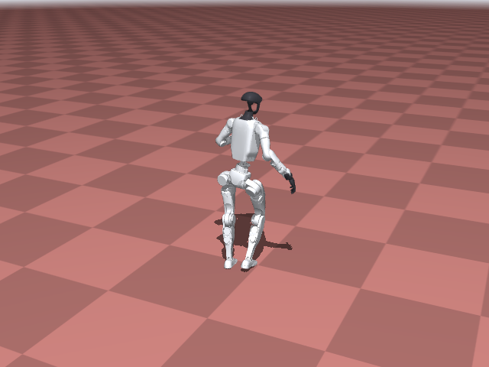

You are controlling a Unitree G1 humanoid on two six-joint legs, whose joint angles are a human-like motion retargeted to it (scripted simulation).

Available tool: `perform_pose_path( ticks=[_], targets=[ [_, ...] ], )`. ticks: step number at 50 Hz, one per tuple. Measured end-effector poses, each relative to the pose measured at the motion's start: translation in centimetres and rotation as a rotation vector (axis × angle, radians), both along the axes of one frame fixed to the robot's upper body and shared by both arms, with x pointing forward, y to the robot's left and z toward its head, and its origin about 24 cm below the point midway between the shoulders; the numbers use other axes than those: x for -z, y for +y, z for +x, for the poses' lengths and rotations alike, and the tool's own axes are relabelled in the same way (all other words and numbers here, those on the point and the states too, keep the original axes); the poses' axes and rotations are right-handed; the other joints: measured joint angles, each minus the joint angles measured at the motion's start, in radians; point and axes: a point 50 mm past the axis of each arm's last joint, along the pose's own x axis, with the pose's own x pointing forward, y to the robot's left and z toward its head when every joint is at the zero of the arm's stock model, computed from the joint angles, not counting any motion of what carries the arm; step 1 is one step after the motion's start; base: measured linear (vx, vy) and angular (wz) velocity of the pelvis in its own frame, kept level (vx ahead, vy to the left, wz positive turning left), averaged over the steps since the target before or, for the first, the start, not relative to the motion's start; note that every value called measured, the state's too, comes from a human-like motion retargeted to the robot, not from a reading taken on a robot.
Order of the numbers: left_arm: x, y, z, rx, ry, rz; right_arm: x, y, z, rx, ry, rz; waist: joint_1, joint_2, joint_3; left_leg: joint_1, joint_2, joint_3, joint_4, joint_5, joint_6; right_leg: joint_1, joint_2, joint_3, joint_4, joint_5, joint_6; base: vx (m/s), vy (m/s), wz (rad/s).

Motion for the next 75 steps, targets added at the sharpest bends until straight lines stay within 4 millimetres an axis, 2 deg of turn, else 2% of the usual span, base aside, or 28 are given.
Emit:
perform_pose_path(
  ticks=[2, 4, 5, 7, 8, 10, 12, 13, 15, 18, 21, 25, 29, 37, 43, 50, 56, 60, 67, 71, 75],
  targets=[
    [-0.7, 0.0, 0.1, -0.012, -0.033, -0.02, -0.2, 0.5, 0.8, 0.034, -0.063, 0.019, -0.028, -0.007, -0.017, 0.014, -0.022, 0.029, -0.029, -0.023, 0.004, -0.012, -0.041, -0.04, 0.045, -0.045, -0.012, -0.17, 0.1, -2.25],
    [0.4, 0.1, 0.5, -0.046, 0.017, -0.039, -0.7, 1.3, 2.1, 0.062, -0.141, 0.048, -0.05, -0.01, -0.027, 0.028, -0.036, 0.072, -0.059, -0.018, 0.005, -0.012, -0.085, -0.081, 0.063, -0.081, -0.023, -0.14, 0.07, -2.07],
    [1.6, 0.2, 0.7, -0.065, 0.069, -0.047, -1.0, 1.9, 2.8, 0.069, -0.179, 0.065, -0.058, -0.01, -0.031, 0.034, -0.041, 0.093, -0.074, -0.003, 0.002, -0.009, -0.104, -0.099, 0.061, -0.091, -0.025, -0.09, 0.04, -2.21],
    [5.8, 0.1, 1.4, -0.111, 0.238, -0.051, -2.3, 2.8, 4.5, 0.045, -0.258, 0.081, -0.033, 0.055, -0.023, 0.045, 0.018, 0.102, -0.127, 0.083, -0.041, 0.036, -0.069, -0.163, -0.048, -0.031, -0.026, -0.04, 0.01, -2.48],
    [8.2, -0.2, 0.9, -0.123, 0.338, -0.044, -3.0, 3.2, 4.9, 0.017, -0.291, 0.08, -0.02, 0.066, -0.033, 0.033, 0.031, 0.108, -0.128, 0.131, -0.061, 0.043, -0.073, -0.182, -0.085, 0.008, -0.016, -0.04, -0.01, -2.53],
    [12.7, -0.8, -1.0, -0.133, 0.527, -0.014, -4.7, 3.8, 5.6, -0.058, -0.366, 0.052, 0.014, 0.089, -0.063, -0.001, 0.056, 0.114, -0.129, 0.216, -0.089, 0.045, -0.079, -0.219, -0.158, 0.093, 0.005, -0.05, -0.02, -2.57],
    [15.7, -0.9, -3.4, -0.153, 0.673, 0.018, -6.8, 4.3, 6.4, -0.134, -0.458, 0.003, 0.044, 0.082, -0.083, -0.017, 0.051, 0.113, -0.135, 0.252, -0.084, 0.035, -0.101, -0.231, -0.187, 0.139, 0.034, -0.03, -0.01, -2.65],
    [17.0, -1.1, -4.8, -0.164, 0.731, 0.036, -7.9, 4.2, 6.5, -0.163, -0.498, -0.031, 0.07, 0.106, -0.105, -0.035, 0.076, 0.116, -0.131, 0.246, -0.077, 0.041, -0.078, -0.241, -0.25, 0.173, 0.043, 0.0, -0.01, -2.62],
    [18.7, -1.0, -7.2, -0.181, 0.824, 0.064, -9.6, 4.3, 7.0, -0.196, -0.577, -0.075, 0.09, 0.1, -0.118, -0.041, 0.067, 0.115, -0.144, 0.247, -0.056, 0.02, -0.098, -0.241, -0.254, 0.179, 0.06, -0.04, -0.01, -2.22],
    [20.0, -0.4, -10.0, -0.2, 0.902, 0.116, -11.1, 3.6, 7.2, -0.176, -0.653, -0.125, 0.104, 0.097, -0.138, -0.051, 0.052, 0.125, -0.148, 0.202, -0.032, -0.002, -0.113, -0.223, -0.262, 0.148, 0.083, 0.0, 0.02, -1.55],
    [20.3, 0.1, -11.5, -0.193, 0.93, 0.162, -10.2, 2.5, 6.4, -0.113, -0.619, -0.135, 0.113, 0.108, -0.151, -0.056, 0.049, 0.143, -0.147, 0.175, -0.018, -0.007, -0.104, -0.201, -0.286, 0.147, 0.103, 0.03, 0.04, -1.0],
    [19.8, 0.6, -12.3, -0.163, 0.927, 0.191, -8.2, 1.0, 5.0, -0.039, -0.518, -0.124, 0.123, 0.123, -0.156, -0.055, 0.05, 0.16, -0.146, 0.165, -0.005, -0.004, -0.09, -0.181, -0.315, 0.173, 0.118, 0.01, 0.05, -0.68],
    [18.8, 0.8, -12.4, -0.133, 0.895, 0.191, -7.3, -0.5, 3.9, 0.014, -0.464, -0.127, 0.134, 0.129, -0.153, -0.052, 0.046, 0.165, -0.147, 0.143, 0.002, 0.001, -0.087, -0.187, -0.329, 0.177, 0.118, -0.01, 0.05, -0.52],
    [17.2, 0.7, -11.7, -0.114, 0.824, 0.136, -7.0, -2.5, 3.2, 0.117, -0.442, -0.113, 0.171, 0.109, -0.143, -0.057, 0.041, 0.167, -0.146, 0.112, 0.002, 0.008, -0.099, -0.235, -0.346, 0.168, 0.112, -0.04, 0.03, -0.34],
    [16.3, 1.0, -10.5, -0.182, 0.741, 0.134, -7.0, -3.0, 3.1, 0.171, -0.466, -0.11, 0.206, 0.083, -0.149, -0.085, 0.047, 0.17, -0.147, 0.13, 0.002, 0.004, -0.103, -0.283, -0.386, 0.177, 0.111, -0.06, 0.0, -0.27],
    [15.7, 1.5, -9.3, -0.246, 0.656, 0.219, -6.9, -2.8, 3.3, 0.185, -0.48, -0.125, 0.231, 0.065, -0.165, -0.13, 0.061, 0.167, -0.148, 0.171, 0.001, -0.008, -0.092, -0.316, -0.445, 0.212, 0.111, -0.02, -0.01, -0.09],
    [15.5, 1.5, -9.2, -0.2, 0.639, 0.304, -6.7, -2.7, 3.6, 0.156, -0.452, -0.14, 0.247, 0.064, -0.18, -0.172, 0.078, 0.162, -0.149, 0.171, 0.0, -0.019, -0.07, -0.333, -0.507, 0.236, 0.113, -0.01, -0.01, -0.16],
    [15.4, 1.4, -9.5, -0.145, 0.648, 0.342, -6.8, -2.9, 3.8, 0.137, -0.431, -0.147, 0.26, 0.073, -0.194, -0.196, 0.088, 0.134, -0.149, 0.132, -0.001, -0.021, -0.05, -0.342, -0.552, 0.229, 0.106, 0.01, 0.0, -0.3],
    [14.9, 1.7, -9.9, -0.089, 0.651, 0.401, -8.4, -3.9, 4.3, 0.157, -0.5, -0.142, 0.279, 0.113, -0.209, -0.198, 0.099, 0.082, -0.144, -0.025, 0.016, -0.004, -0.022, -0.38, -0.596, 0.138, 0.074, 0.04, -0.01, -0.35],
    [15.1, 2.3, -10.8, -0.077, 0.69, 0.425, -10.8, -3.1, 5.4, 0.144, -0.65, -0.092, 0.278, 0.134, -0.205, -0.177, 0.101, 0.088, -0.14, -0.073, 0.028, 0.0, -0.024, -0.399, -0.57, 0.086, 0.061, 0.09, -0.02, -0.28],
    [15.5, 3.4, -12.7, -0.109, 0.765, 0.416, -14.1, -2.6, 5.7, 0.14, -0.835, -0.065, 0.274, 0.138, -0.202, -0.155, 0.1, 0.096, -0.138, -0.101, 0.041, -0.009, -0.03, -0.403, -0.525, 0.038, 0.058, 0.11, -0.05, -0.34]
  ],
)
